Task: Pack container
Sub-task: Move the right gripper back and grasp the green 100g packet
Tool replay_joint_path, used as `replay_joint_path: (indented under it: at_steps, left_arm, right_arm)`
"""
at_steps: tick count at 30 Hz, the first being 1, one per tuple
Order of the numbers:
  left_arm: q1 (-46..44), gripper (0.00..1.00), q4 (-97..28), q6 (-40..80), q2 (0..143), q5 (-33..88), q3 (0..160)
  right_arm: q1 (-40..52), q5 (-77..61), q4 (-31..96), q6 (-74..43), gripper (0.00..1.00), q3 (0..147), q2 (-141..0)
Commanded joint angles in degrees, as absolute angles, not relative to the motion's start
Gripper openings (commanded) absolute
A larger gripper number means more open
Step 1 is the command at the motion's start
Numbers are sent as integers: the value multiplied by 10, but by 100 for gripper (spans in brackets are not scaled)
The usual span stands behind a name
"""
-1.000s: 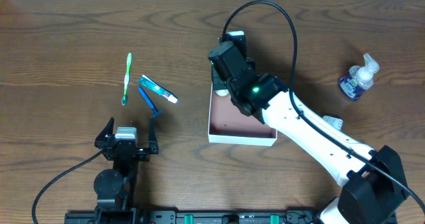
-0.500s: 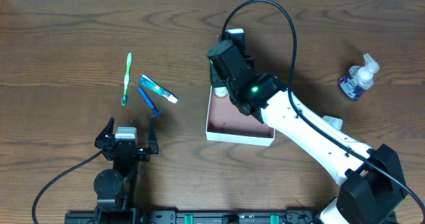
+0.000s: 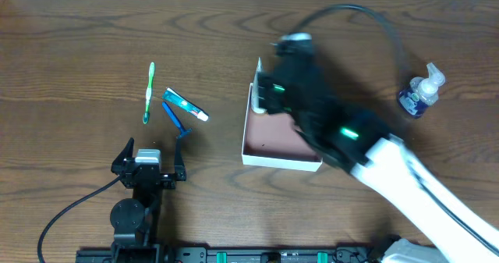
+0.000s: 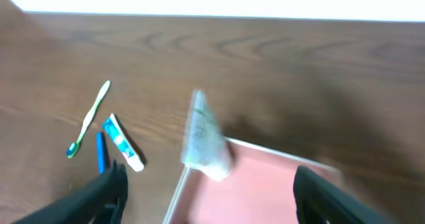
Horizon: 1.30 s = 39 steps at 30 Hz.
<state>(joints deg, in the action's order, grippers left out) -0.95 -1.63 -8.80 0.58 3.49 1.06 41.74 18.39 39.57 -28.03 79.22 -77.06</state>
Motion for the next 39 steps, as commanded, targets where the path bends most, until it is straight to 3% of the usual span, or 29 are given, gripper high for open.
replay_joint_path:
  at_steps: [1,8,13,21,25,32,39]
  left_arm:
    - [-7,98,-38,-84,3,37,2]
    - [-7,98,-38,-84,3,37,2]
    - [-7,98,-38,-84,3,37,2]
    - [-7,98,-38,-84,3,37,2]
    - [-7,98,-38,-84,3,37,2]
    - [-7,98,-38,-84,3,37,2]
    - [-7,98,-38,-84,3,37,2]
  right_arm:
    - [375,191,466,-286,79,799,-717]
    - [258,190,684,-379,88,794,-701]
    - [190,189,736,-456,97,741,-704]
    - [90,109,543,-492,93,535,-704]
    - [44,95,465,-442,91,463,-704]
    - [-20,96,411,-317,91,433,-704]
    - [-58,109,385,-282,91,397,-705]
